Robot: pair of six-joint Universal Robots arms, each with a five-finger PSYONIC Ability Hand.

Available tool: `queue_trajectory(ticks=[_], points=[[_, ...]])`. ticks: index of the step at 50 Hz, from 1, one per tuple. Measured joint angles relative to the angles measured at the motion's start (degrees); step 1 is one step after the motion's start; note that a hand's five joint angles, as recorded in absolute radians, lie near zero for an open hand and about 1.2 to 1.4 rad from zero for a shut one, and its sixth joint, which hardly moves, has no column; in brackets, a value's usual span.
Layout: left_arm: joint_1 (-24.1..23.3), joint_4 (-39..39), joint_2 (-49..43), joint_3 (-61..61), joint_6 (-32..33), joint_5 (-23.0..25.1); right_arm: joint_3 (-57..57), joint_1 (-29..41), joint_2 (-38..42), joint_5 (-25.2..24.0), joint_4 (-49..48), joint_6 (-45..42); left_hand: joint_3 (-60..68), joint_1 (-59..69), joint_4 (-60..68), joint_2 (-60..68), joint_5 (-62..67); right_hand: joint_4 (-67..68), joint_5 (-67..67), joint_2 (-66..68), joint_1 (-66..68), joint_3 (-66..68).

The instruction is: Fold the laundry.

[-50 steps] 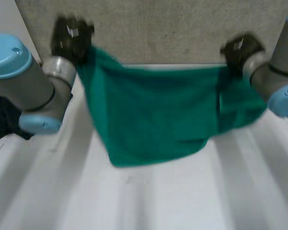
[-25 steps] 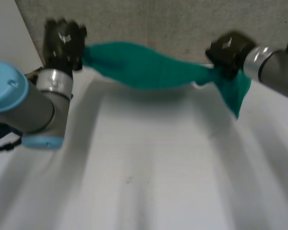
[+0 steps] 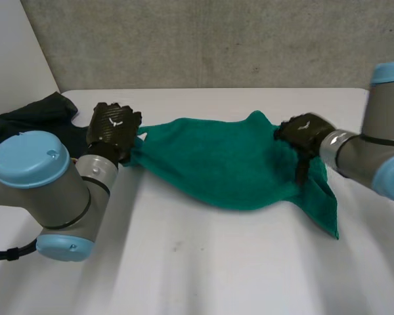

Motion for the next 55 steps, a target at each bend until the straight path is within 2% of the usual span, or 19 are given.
queue_trajectory(ticks=[4,8,9,15,22,28,35,38,40,45,49,55], points=[[0.10,-0.26,1.80,-0.79,-0.26,-0.03,10.12,-2.81,-8.79,0.08,-4.83,11.38,0.00,0.00,0.00,0.00,0.00,0.00,0.00,0.00,0.00,0.00],[0.13,-0.32,2.55,-1.30,-0.50,-0.02,14.90,-4.34,-12.19,0.18,-6.12,15.17,0.00,0.00,0.00,0.00,0.00,0.00,0.00,0.00,0.00,0.00],[0.16,-0.38,3.45,-2.02,-0.98,0.00,22.02,-7.08,-16.60,0.23,-7.31,19.21,0.00,0.00,0.00,0.00,0.00,0.00,0.00,0.00,0.00,0.00],[0.23,-0.46,4.43,-3.06,-2.17,0.09,33.47,-12.66,-21.82,-0.07,-8.78,22.59,0.00,0.00,0.00,0.00,0.00,0.00,0.00,0.00,0.00,0.00],[0.31,-0.51,4.66,-3.23,-2.71,0.12,43.93,-16.94,-22.66,-0.75,-14.65,24.33,0.00,0.00,0.00,0.00,0.00,0.00,0.00,0.00,0.00,0.00],[0.41,-0.55,4.90,-3.21,-2.73,0.13,45.85,-17.25,-21.25,-2.54,-18.16,27.04,0.00,0.00,0.00,0.00,0.00,0.17,0.94,0.52,0.22,1.29],[0.65,-0.89,5.12,-3.39,-2.73,0.12,44.61,-16.79,-17.57,-3.85,-21.06,29.40,0.00,0.00,0.00,0.00,0.00,10.64,10.06,11.50,9.21,12.20],[0.81,-1.16,5.14,-3.51,-2.74,0.12,43.73,-16.39,-15.75,-3.84,-22.36,29.70,0.00,0.00,0.00,0.00,0.00,18.33,17.33,19.81,15.93,20.11],[0.86,-1.28,5.15,-3.58,-2.74,0.12,43.13,-16.04,-14.62,-3.71,-23.08,29.68,0.00,0.00,0.00,0.00,0.00,34.86,33.52,35.99,30.14,36.19],[0.89,-1.41,5.15,-3.70,-2.75,0.12,41.99,-15.45,-12.94,-3.37,-24.18,29.50,0.00,0.00,0.00,0.00,0.00,47.77,46.08,47.88,39.46,48.92],[1.06,-2.67,6.21,-3.83,-2.66,0.12,40.40,-15.40,-13.18,-3.43,-24.15,28.56,0.00,0.00,0.00,0.00,0.00,53.02,51.43,53.29,43.46,53.94],[2.50,-9.26,11.42,-4.13,-2.19,0.24,36.04,-15.68,-20.21,-4.38,-18.40,20.50,0.00,0.00,0.00,0.00,0.00,54.24,52.84,53.79,43.91,55.05]])
